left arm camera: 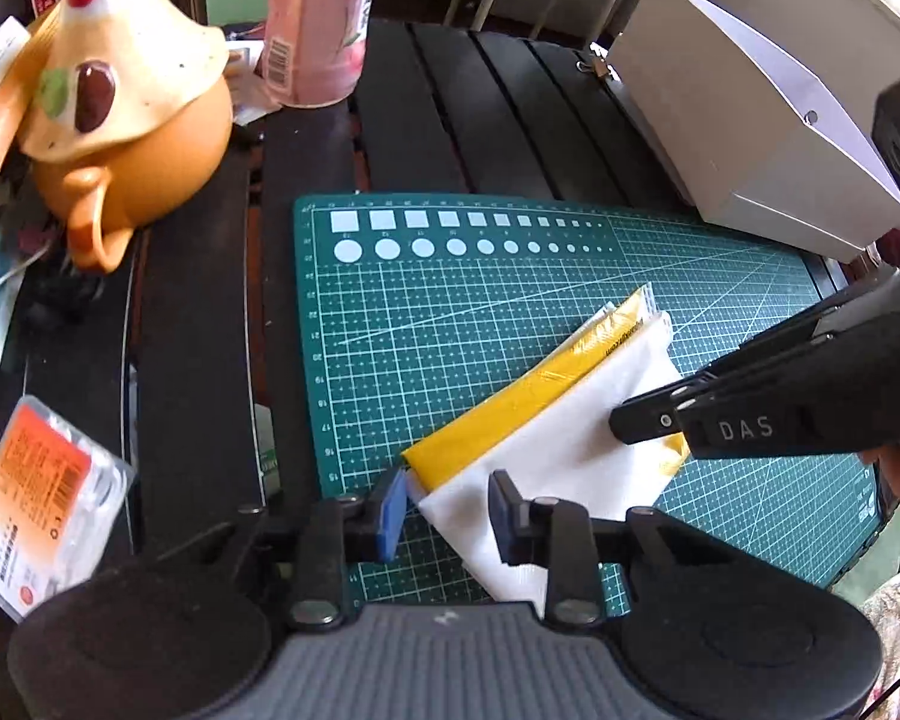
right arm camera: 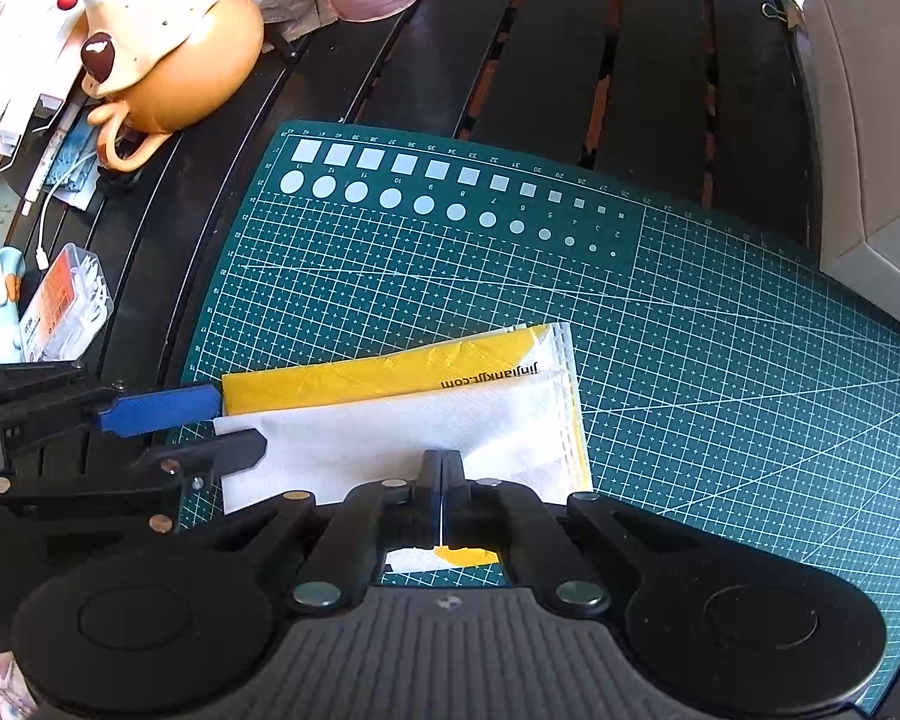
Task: Fold shopping bag
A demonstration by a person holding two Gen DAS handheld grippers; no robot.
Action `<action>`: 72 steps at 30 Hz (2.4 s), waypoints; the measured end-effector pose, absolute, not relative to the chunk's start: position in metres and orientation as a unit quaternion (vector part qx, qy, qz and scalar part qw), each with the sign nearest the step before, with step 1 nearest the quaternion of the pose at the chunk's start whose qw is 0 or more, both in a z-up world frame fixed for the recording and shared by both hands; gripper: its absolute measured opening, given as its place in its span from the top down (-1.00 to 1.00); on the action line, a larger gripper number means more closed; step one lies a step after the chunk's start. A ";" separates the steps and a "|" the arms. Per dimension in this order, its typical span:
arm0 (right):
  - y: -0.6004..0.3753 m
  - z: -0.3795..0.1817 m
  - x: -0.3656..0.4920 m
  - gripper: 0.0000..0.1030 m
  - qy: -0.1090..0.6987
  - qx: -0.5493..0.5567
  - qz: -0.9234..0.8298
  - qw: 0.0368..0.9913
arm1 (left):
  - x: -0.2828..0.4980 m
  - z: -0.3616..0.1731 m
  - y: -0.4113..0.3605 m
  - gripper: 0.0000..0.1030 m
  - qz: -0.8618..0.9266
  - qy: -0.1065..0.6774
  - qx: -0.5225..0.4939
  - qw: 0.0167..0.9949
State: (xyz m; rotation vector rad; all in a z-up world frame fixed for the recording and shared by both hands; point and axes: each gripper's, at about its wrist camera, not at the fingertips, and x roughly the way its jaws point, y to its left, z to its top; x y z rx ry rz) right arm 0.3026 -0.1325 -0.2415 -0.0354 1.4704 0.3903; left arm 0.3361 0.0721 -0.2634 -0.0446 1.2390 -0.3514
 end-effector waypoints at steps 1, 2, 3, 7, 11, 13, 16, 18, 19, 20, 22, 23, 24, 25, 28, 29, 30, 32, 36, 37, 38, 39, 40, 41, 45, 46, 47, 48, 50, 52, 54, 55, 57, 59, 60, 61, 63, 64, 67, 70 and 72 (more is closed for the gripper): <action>-0.130 -0.241 0.307 1.00 0.665 -0.018 0.177 0.725 | 0.336 -0.263 0.073 0.45 -0.164 0.578 -0.022 0.799; -0.125 -0.242 0.312 1.00 0.664 -0.019 0.177 0.726 | 0.336 -0.263 0.075 0.45 -0.165 0.581 -0.026 0.797; -0.117 -0.247 0.318 1.00 0.662 -0.018 0.177 0.728 | 0.337 -0.263 0.078 0.46 -0.166 0.582 -0.032 0.795; -0.119 -0.249 0.317 1.00 0.658 -0.010 0.177 0.732 | 0.337 -0.251 0.093 0.46 -0.176 0.572 -0.080 0.797; -0.122 -0.248 0.319 1.00 0.662 -0.003 0.176 0.728 | 0.341 -0.246 0.106 0.46 -0.207 0.565 -0.165 0.782; -0.121 -0.248 0.319 1.00 0.662 -0.004 0.176 0.729 | 0.344 -0.253 0.102 0.47 -0.218 0.576 -0.182 0.766; -0.119 -0.248 0.318 1.00 0.660 -0.007 0.175 0.731 | 0.346 -0.267 0.085 0.61 -0.197 0.597 -0.121 0.768; -0.120 -0.249 0.319 1.00 0.660 -0.008 0.176 0.731 | 0.346 -0.271 0.082 0.74 -0.198 0.599 -0.119 0.766; -0.121 -0.249 0.319 1.00 0.659 -0.008 0.176 0.731 | 0.345 -0.273 0.082 0.89 -0.196 0.600 -0.121 0.766; -0.122 -0.249 0.320 1.00 0.659 -0.008 0.176 0.731 | 0.345 -0.275 0.083 0.93 -0.195 0.600 -0.122 0.766; -0.123 -0.246 0.318 1.00 0.658 -0.006 0.175 0.732 | 0.345 -0.281 0.091 0.93 -0.197 0.603 -0.145 0.760; -0.124 -0.242 0.315 1.00 0.658 -0.002 0.171 0.733 | 0.345 -0.283 0.094 0.93 -0.199 0.604 -0.157 0.756; -0.125 -0.242 0.314 1.00 0.656 0.003 0.170 0.736 | 0.345 -0.286 0.097 0.93 -0.202 0.603 -0.166 0.754; -0.127 -0.242 0.312 1.00 0.651 0.009 0.169 0.740 | 0.346 -0.288 0.100 0.93 -0.206 0.603 -0.175 0.751; -0.146 -0.237 0.298 0.88 0.614 0.076 0.177 0.765 | 0.345 -0.289 0.102 0.93 -0.209 0.603 -0.183 0.748; -0.155 -0.236 0.292 0.80 0.598 0.110 0.179 0.773 | 0.345 -0.289 0.101 0.93 -0.210 0.602 -0.180 0.749; -0.167 -0.235 0.283 0.73 0.580 0.159 0.179 0.778 | 0.345 -0.288 0.101 0.93 -0.210 0.602 -0.177 0.750; -0.196 -0.241 0.259 0.34 0.540 0.280 0.169 0.775 | 0.345 -0.287 0.099 0.93 -0.211 0.601 -0.172 0.752; -0.226 -0.271 0.213 0.30 0.486 0.415 0.122 0.759 | 0.345 -0.289 0.101 0.93 -0.215 0.598 -0.180 0.751; -0.227 -0.277 0.209 0.28 0.479 0.430 0.117 0.756 | 0.345 -0.290 0.102 0.93 -0.216 0.598 -0.183 0.750; -0.228 -0.283 0.205 0.28 0.473 0.444 0.113 0.753 | 0.345 -0.291 0.104 0.93 -0.218 0.599 -0.189 0.747; -0.228 -0.291 0.201 0.28 0.467 0.462 0.110 0.746 | 0.346 -0.292 0.105 0.93 -0.218 0.600 -0.193 0.745; -0.226 -0.301 0.201 0.28 0.463 0.486 0.113 0.732 | 0.346 -0.293 0.106 0.93 -0.220 0.601 -0.197 0.743; -0.224 -0.306 0.202 0.30 0.461 0.496 0.111 0.727 | 0.347 -0.295 0.107 0.93 -0.221 0.602 -0.204 0.740; -0.216 -0.323 0.206 0.32 0.430 0.551 0.107 0.707 | 0.351 -0.303 0.116 0.93 -0.231 0.608 -0.234 0.723; -0.214 -0.325 0.209 0.38 0.428 0.556 0.106 0.705 | 0.352 -0.304 0.117 0.93 -0.234 0.608 -0.237 0.720; -0.212 -0.326 0.213 0.42 0.430 0.553 0.110 0.705 | 0.352 -0.305 0.118 0.93 -0.236 0.609 -0.239 0.718; -0.210 -0.326 0.217 0.43 0.433 0.548 0.115 0.706 | 0.353 -0.305 0.117 0.93 -0.238 0.610 -0.239 0.717; -0.204 -0.327 0.230 0.45 0.444 0.538 0.130 0.705 | 0.353 -0.306 0.117 0.92 -0.240 0.611 -0.239 0.716; -0.199 -0.330 0.247 0.45 0.460 0.539 0.141 0.691 | 0.353 -0.306 0.116 0.92 -0.243 0.610 -0.239 0.715; -0.196 -0.332 0.259 0.49 0.471 0.542 0.147 0.681 | 0.354 -0.307 0.115 0.92 -0.244 0.611 -0.240 0.714; -0.192 -0.333 0.269 0.52 0.476 0.540 0.151 0.678 | 0.354 -0.307 0.115 0.92 -0.244 0.610 -0.240 0.714; -0.185 -0.333 0.282 0.57 0.481 0.533 0.159 0.678 | 0.354 -0.307 0.114 0.92 -0.245 0.610 -0.241 0.714; -0.173 -0.331 0.290 0.83 0.486 0.513 0.164 0.688 | 0.354 -0.307 0.115 0.92 -0.246 0.610 -0.243 0.713; -0.168 -0.329 0.293 0.84 0.489 0.500 0.166 0.695 | 0.355 -0.308 0.116 0.92 -0.246 0.610 -0.247 0.711; -0.167 -0.328 0.294 0.84 0.489 0.496 0.170 0.697 | 0.355 -0.309 0.117 0.92 -0.246 0.610 -0.249 0.710; -0.165 -0.326 0.296 0.85 0.491 0.485 0.179 0.701 | 0.354 -0.309 0.118 0.92 -0.249 0.608 -0.252 0.711; -0.163 -0.323 0.300 0.86 0.493 0.473 0.184 0.706 | 0.354 -0.310 0.119 0.93 -0.252 0.606 -0.253 0.711; -0.156 -0.313 0.306 0.86 0.499 0.445 0.188 0.719 | 0.353 -0.307 0.127 0.93 -0.273 0.595 -0.286 0.700; -0.167 -0.301 0.302 0.86 0.485 0.459 0.202 0.716 | 0.352 -0.290 0.143 0.41 -0.306 0.556 -0.339 0.694; -0.181 -0.288 0.294 0.86 0.463 0.474 0.214 0.718 | 0.349 -0.276 0.153 -0.03 -0.328 0.517 -0.360 0.704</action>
